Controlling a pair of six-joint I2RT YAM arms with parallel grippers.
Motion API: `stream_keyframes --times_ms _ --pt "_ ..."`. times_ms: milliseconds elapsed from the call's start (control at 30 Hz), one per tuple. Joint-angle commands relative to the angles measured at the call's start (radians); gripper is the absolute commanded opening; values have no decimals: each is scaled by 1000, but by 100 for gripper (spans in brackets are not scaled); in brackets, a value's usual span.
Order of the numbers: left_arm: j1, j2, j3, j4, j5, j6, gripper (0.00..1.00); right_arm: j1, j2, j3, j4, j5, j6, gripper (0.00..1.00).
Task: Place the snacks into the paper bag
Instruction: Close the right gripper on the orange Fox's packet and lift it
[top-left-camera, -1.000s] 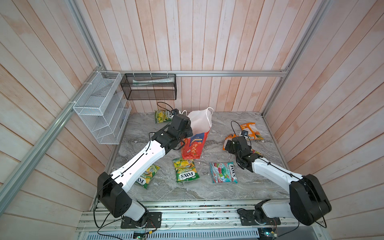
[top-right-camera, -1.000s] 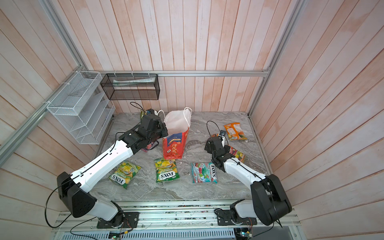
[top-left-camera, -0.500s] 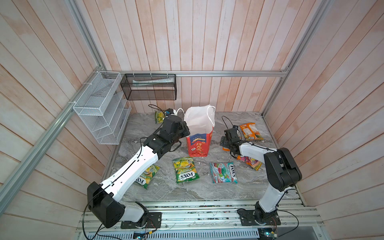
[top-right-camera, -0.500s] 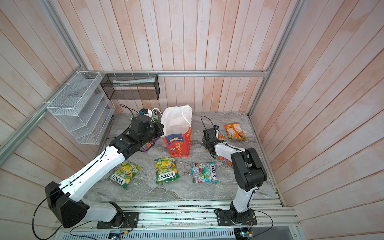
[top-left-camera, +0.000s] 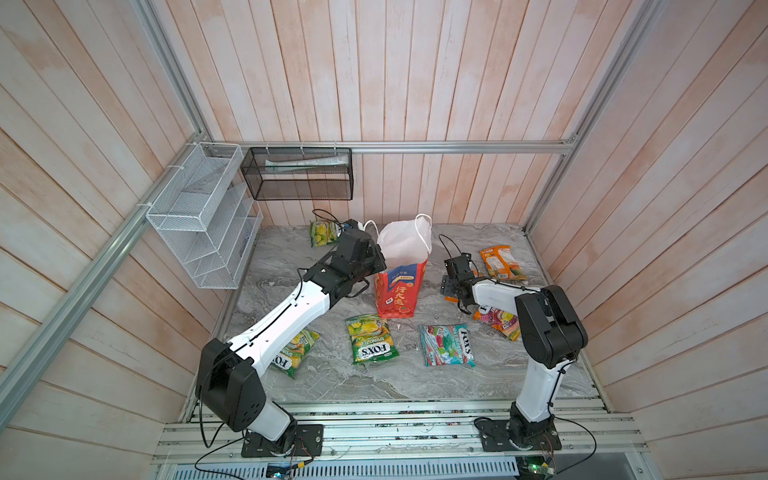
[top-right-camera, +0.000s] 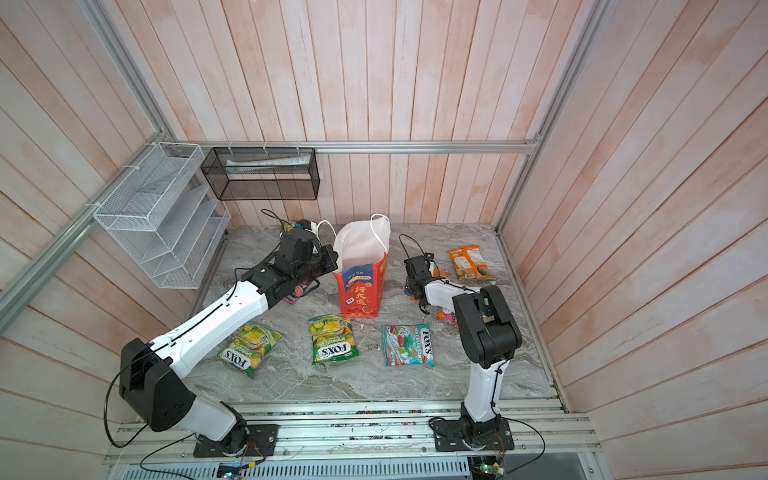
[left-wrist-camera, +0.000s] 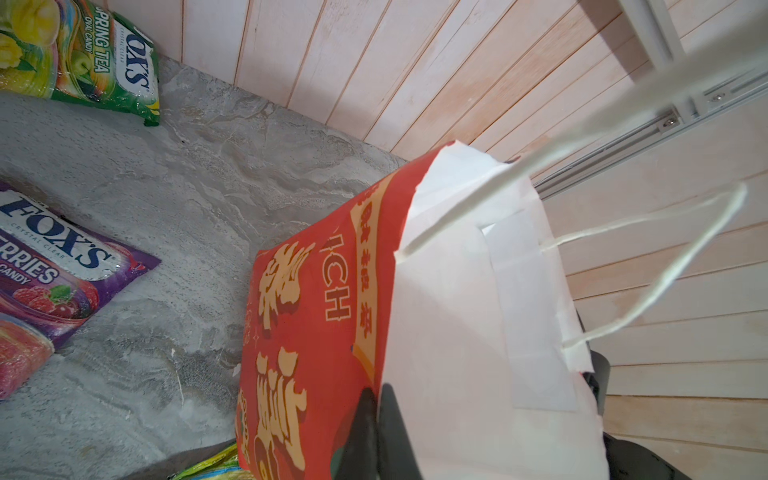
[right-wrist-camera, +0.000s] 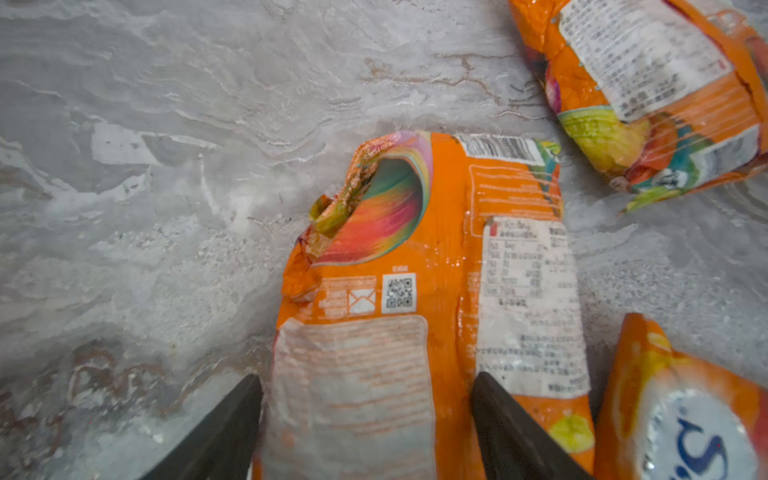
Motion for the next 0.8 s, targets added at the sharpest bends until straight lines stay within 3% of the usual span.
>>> stream_keyframes --times_ms 0,367,567,633,767 --pt "3 18 24 -23 24 0 0 -10 21 9 -36 -47 10 69" --pt "3 -14 22 -38 28 -10 0 -23 11 -18 -20 -97 14 36" --pt "2 -24 20 -38 34 -15 0 -24 -19 -30 -26 -139 19 7" --pt "3 -24 20 -35 43 -15 0 -22 -56 -52 -13 -148 23 1" --pt "3 -22 26 -37 63 -14 0 -23 -196 -141 45 -153 33 0"
